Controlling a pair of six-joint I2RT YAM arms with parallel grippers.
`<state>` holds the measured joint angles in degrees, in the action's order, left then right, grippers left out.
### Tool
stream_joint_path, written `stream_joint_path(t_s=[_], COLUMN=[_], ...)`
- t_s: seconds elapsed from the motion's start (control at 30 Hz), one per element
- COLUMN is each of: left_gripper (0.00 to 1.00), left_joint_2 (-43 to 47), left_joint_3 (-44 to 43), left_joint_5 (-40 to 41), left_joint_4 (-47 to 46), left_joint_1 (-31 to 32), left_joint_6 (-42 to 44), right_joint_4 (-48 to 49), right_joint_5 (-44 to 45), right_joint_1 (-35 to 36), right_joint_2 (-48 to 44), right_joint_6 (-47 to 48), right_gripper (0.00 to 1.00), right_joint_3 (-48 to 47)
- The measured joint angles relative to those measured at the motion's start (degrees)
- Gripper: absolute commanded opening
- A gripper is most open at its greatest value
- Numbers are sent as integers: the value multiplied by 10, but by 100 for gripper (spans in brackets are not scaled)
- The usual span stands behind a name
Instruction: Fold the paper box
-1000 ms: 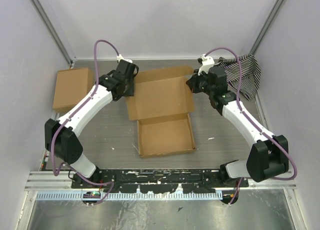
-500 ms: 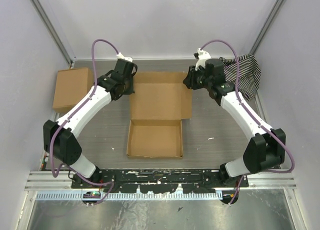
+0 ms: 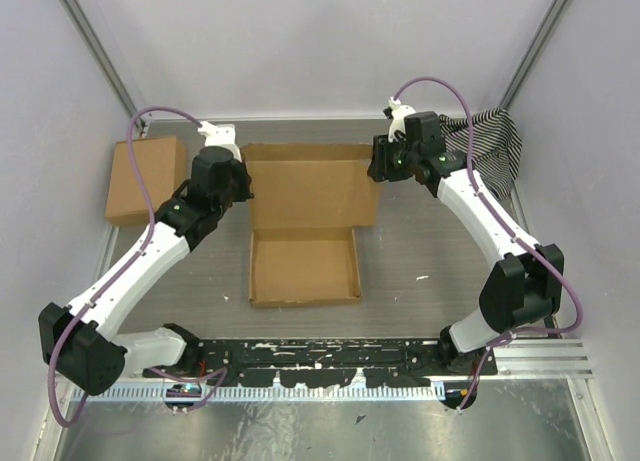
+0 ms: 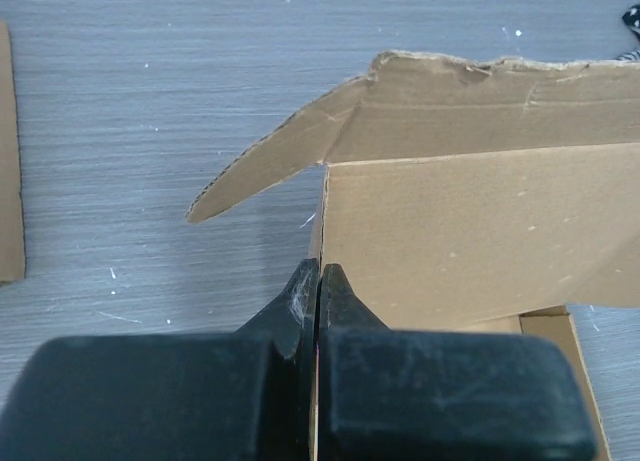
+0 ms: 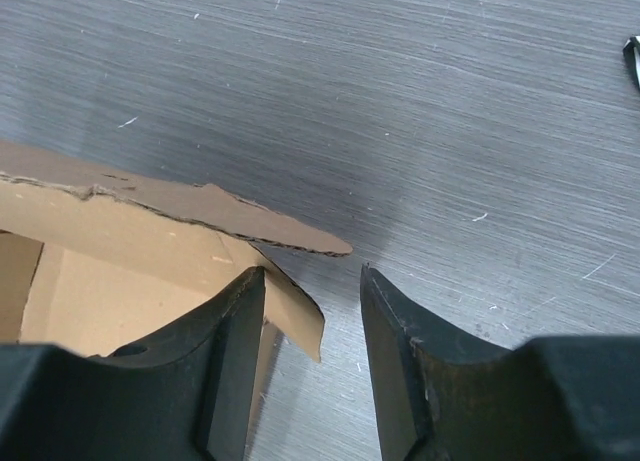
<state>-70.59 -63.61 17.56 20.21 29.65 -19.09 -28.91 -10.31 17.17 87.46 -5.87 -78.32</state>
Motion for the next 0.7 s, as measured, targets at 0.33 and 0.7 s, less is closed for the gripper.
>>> stream_joint_path(t_s=[0.33,0.7], left_gripper=[0,0], left_joint_2=[28,15], left_joint_3=[54,49], left_joint_5=[-10,-23], left_joint_4=[-71,-100], left_joint_1=[0,-2], left_joint_6=[0,-2], right_joint_4=[-1,28], right_joint_5=[-66,15], right_joint_1=[0,40], right_joint_2=[0,-1], right_joint_6=[3,-16], right_gripper=[16,5], right_joint_3=[1,1])
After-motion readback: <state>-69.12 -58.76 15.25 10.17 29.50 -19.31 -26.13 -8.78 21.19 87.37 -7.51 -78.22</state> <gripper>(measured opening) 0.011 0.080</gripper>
